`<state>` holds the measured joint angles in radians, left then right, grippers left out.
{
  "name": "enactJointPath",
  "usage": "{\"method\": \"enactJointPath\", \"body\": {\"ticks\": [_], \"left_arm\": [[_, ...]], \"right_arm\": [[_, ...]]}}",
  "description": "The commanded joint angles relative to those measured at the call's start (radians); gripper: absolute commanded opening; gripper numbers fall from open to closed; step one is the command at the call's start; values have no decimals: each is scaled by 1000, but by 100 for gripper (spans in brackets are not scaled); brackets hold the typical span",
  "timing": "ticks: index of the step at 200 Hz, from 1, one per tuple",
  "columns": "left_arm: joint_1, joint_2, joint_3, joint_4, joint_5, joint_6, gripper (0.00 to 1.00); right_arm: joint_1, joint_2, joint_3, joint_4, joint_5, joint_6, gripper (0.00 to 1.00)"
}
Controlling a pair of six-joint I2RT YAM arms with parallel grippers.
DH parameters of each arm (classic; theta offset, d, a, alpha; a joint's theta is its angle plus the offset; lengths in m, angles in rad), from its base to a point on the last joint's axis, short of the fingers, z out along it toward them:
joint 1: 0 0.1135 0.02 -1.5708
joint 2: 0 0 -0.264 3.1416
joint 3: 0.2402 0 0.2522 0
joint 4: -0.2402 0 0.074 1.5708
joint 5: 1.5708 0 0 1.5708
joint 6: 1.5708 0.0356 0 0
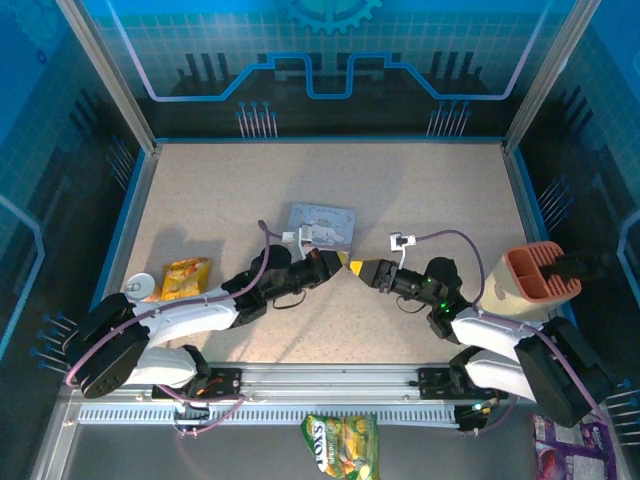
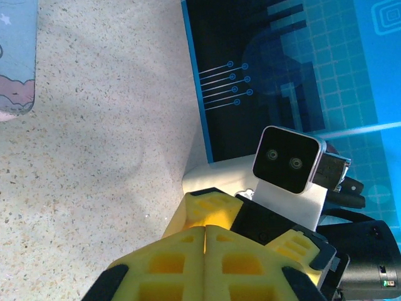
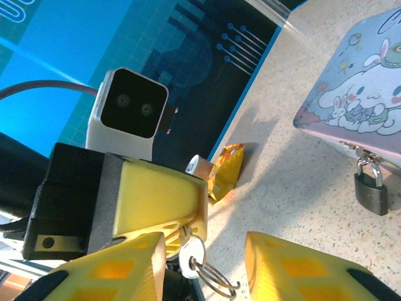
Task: Unlock a padlock with a key
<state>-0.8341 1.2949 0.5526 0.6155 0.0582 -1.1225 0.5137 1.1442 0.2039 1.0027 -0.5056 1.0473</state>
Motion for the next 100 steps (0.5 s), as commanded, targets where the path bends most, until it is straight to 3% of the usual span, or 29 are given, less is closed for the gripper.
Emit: {"method": "enactJointPath", "body": {"ticks": [1,100], "left_arm": [[-4,6,24,30,21,23,0],[-3,0,20,45,24,26,0]], "right_arm": [[4,-17,25,14,-32,9,37],[45,37,32,88,-35,66,27]]}}
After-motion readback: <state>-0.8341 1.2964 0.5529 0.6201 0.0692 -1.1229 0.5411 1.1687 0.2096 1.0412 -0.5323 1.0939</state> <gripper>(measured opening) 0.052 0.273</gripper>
